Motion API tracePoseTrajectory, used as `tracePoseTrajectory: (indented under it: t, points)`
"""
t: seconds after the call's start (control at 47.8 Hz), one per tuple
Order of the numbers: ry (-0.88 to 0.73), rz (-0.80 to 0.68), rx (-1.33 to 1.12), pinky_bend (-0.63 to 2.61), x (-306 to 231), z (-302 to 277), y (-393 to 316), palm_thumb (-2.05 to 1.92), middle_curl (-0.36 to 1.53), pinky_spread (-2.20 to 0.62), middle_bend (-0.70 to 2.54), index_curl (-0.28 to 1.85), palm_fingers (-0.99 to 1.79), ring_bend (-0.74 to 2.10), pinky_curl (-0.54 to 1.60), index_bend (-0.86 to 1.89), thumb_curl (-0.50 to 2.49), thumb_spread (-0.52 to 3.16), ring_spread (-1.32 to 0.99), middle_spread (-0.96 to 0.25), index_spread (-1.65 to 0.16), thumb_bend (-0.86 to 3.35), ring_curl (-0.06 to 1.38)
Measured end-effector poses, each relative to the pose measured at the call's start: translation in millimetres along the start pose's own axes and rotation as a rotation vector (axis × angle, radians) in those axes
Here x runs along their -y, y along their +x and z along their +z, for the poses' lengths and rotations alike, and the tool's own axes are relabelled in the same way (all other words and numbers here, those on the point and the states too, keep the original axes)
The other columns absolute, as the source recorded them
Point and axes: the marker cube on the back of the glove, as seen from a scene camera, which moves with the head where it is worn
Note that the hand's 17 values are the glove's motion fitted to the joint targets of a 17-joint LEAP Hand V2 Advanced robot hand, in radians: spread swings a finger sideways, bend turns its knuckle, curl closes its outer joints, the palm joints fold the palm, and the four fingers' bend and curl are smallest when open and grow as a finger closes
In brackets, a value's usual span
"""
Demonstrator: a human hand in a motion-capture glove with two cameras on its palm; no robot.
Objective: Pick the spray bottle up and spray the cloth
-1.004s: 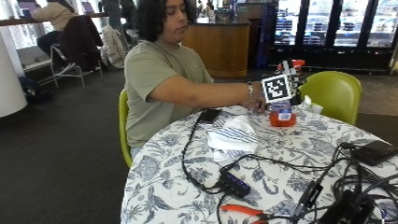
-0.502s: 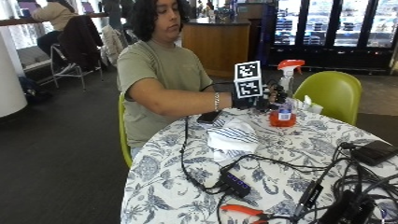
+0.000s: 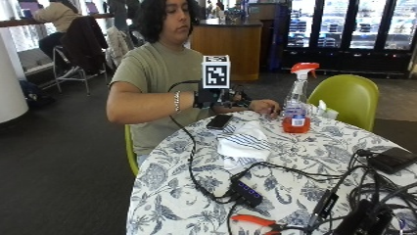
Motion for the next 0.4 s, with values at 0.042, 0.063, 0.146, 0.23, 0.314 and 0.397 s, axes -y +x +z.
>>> tracePoseTrajectory:
  t: [0.042, 0.063, 0.146, 0.23, 0.314, 0.397]
  points:
    - [0.001, -0.016, 0.006, 0.23, -13.2, -3.6, -1.2, 0.46, 0.34, 0.20, 0.19, 0.34, 0.26, 0.36, 0.32, 0.16, 0.38, 1.02, -0.08, -0.05, -0.43, -0.02, 0.33]
    - [0.002, -0.021, 0.013, 0.23, -20.1, -5.6, -0.3, 0.46, 0.34, 0.20, 0.19, 0.34, 0.27, 0.36, 0.32, 0.16, 0.38, 1.02, -0.08, -0.05, -0.43, -0.02, 0.33]
    - [-0.005, -0.031, 0.040, 0.20, -46.2, -10.6, -0.3, 0.47, 0.34, 0.19, 0.19, 0.33, 0.28, 0.36, 0.31, 0.17, 0.37, 1.02, -0.08, -0.05, -0.43, -0.02, 0.33]
    - [0.005, -0.028, 0.051, 0.18, -62.0, -12.7, -3.8, 0.49, 0.34, 0.19, 0.18, 0.32, 0.29, 0.38, 0.31, 0.16, 0.36, 1.04, -0.08, -0.05, -0.43, -0.02, 0.33]
    - [0.024, -0.020, 0.046, 0.18, -71.3, -15.2, -7.7, 0.51, 0.33, 0.19, 0.17, 0.32, 0.29, 0.39, 0.31, 0.17, 0.36, 1.05, -0.07, -0.04, -0.43, -0.02, 0.34]
    - [0.034, -0.030, 0.042, 0.18, -76.6, -16.7, -12.3, 0.52, 0.32, 0.19, 0.17, 0.32, 0.29, 0.41, 0.31, 0.17, 0.35, 1.05, -0.07, -0.04, -0.43, -0.02, 0.34]
